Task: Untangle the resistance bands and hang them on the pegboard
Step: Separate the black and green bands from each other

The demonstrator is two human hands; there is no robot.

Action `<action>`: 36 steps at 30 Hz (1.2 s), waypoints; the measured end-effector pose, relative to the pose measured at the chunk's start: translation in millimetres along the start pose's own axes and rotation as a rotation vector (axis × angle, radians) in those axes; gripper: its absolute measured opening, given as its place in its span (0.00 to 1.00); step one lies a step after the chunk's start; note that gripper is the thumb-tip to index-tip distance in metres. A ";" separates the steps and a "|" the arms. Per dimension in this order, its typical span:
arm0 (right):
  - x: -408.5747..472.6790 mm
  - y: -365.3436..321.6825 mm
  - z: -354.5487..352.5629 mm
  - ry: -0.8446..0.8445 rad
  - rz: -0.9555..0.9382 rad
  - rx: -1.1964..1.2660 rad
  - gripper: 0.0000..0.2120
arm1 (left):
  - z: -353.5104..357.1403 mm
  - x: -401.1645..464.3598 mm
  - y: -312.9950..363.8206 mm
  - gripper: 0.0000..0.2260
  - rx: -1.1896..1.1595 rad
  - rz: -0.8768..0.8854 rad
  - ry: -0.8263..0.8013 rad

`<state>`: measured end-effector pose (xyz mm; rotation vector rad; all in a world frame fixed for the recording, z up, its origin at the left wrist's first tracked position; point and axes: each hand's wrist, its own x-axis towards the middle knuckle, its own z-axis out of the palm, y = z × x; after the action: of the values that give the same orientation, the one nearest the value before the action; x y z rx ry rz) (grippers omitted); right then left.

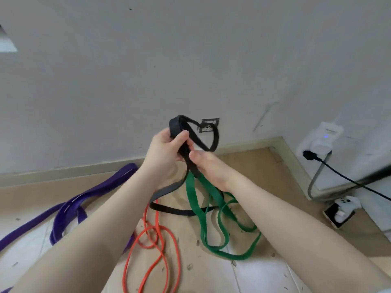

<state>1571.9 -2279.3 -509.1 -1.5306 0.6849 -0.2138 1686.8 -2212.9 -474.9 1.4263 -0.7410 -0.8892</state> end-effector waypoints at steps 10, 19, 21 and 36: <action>-7.8 30.4 17.4 0.310 0.015 -0.190 0.05 | -6.2 12.7 -8.9 0.09 -0.540 -0.293 0.161; 18.3 -69.1 -13.0 0.500 -0.013 0.222 0.11 | 1.9 4.6 -45.1 0.17 -0.079 -0.217 -0.464; 24.0 -80.4 -21.7 0.495 0.021 0.353 0.11 | -1.2 -2.7 -48.5 0.16 0.066 -0.061 -0.570; -13.7 58.0 -3.8 0.164 0.088 -0.230 0.15 | 10.3 11.1 -6.3 0.05 -0.479 -0.260 0.088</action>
<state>1542.4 -2271.4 -560.3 -1.7101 0.9307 -0.2013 1682.9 -2227.3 -481.8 1.1338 -0.2490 -1.1096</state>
